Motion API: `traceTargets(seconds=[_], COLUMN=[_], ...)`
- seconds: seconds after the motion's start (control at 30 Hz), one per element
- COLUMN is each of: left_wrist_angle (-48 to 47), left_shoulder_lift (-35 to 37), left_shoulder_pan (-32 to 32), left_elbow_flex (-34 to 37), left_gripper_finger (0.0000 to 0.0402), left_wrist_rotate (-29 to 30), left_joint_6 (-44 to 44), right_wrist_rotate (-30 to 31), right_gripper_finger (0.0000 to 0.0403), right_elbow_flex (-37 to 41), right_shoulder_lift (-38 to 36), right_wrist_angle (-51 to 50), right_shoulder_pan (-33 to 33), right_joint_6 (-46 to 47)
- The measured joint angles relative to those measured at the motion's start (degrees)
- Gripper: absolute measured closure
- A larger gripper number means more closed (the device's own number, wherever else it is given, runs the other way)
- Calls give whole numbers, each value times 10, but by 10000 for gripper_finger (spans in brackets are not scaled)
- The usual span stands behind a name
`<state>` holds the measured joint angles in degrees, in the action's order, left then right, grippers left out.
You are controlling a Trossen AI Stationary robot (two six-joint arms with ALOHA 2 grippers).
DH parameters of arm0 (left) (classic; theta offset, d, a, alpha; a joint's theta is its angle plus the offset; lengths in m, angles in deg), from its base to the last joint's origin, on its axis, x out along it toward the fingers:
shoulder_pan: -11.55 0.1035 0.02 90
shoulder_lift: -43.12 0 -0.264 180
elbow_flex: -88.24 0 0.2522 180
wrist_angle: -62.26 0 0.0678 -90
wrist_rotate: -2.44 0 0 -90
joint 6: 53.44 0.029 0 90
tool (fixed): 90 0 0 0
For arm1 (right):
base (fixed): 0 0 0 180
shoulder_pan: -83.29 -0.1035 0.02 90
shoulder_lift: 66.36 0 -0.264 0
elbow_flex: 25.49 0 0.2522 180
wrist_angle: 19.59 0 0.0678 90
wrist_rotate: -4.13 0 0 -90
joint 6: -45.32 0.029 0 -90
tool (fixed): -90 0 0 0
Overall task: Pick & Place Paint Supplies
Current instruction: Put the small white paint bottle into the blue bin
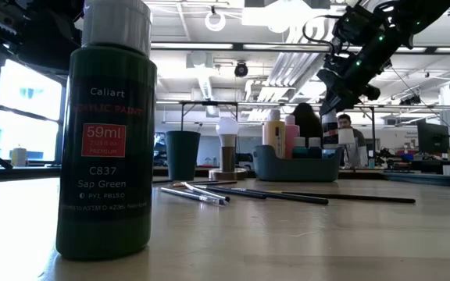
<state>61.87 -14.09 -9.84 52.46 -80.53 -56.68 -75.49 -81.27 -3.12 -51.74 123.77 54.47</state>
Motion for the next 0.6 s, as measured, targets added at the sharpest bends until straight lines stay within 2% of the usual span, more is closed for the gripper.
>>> traceTargets(seconds=[0.23,0.6], left_wrist_angle=[0,0], left_shoulder_lift=[0,0], left_shoulder_pan=[0,0], left_elbow_flex=[0,0], left_gripper_finger=[396,396], left_wrist_rotate=[1,2], left_joint_6=[0,0], right_wrist_rotate=[-8,-13], right_gripper_finger=[287,290], right_elbow_flex=[0,0], right_shoulder_lift=[14,101], right_wrist_angle=[14,62], right_shoulder_pan=[2,2], right_joint_6=[1,0])
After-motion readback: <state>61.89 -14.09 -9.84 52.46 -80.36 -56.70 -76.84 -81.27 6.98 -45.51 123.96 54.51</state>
